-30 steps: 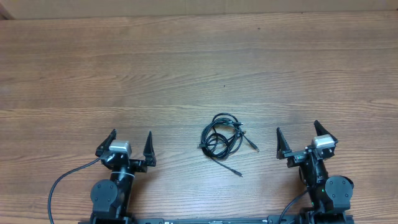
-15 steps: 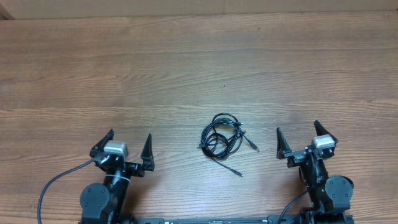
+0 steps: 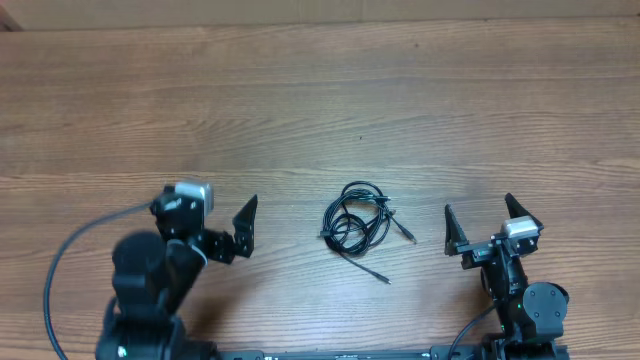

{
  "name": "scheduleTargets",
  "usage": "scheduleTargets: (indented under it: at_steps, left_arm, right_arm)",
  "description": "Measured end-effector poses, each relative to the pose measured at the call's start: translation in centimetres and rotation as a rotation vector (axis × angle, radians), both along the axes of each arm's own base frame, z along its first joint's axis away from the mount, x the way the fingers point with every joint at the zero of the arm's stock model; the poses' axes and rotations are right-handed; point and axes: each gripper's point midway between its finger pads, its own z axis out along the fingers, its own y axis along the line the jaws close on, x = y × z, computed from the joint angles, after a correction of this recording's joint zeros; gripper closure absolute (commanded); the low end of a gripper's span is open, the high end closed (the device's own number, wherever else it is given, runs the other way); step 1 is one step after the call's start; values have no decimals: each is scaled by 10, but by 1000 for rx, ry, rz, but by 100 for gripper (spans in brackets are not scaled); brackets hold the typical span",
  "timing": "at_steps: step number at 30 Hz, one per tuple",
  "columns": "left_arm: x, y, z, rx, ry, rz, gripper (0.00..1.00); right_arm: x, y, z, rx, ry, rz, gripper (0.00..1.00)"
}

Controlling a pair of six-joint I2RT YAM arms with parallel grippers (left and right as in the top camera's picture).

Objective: Untangle cables
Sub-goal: 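Move the left gripper over the black cable bundle and lower it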

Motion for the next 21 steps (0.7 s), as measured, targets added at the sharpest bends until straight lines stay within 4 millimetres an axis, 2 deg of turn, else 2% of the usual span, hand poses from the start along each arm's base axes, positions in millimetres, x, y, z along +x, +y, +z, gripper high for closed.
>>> scheduleTargets:
  at_steps: [3, 7, 14, 18, 21]
  left_arm:
    - [11, -5, 11, 16, 84, -33, 0]
    - [18, -16, 14, 43, 189, -113, 0]
    - [25, -44, -1, 97, 408, -279, 0]
    - [29, -72, -15, 135, 477, -391, 0]
    - [30, -90, -32, 165, 534, -447, 0]
  right_arm:
    - [0, 0, 0, 0, 0, 0, 0]
    - [0, 0, 0, 0, 0, 0, 0]
    - [0, 0, 0, 0, -1, 0, 0]
    - [0, 0, 0, 0, -1, 0, 0]
    - [0, 0, 0, 0, 0, 0, 0]
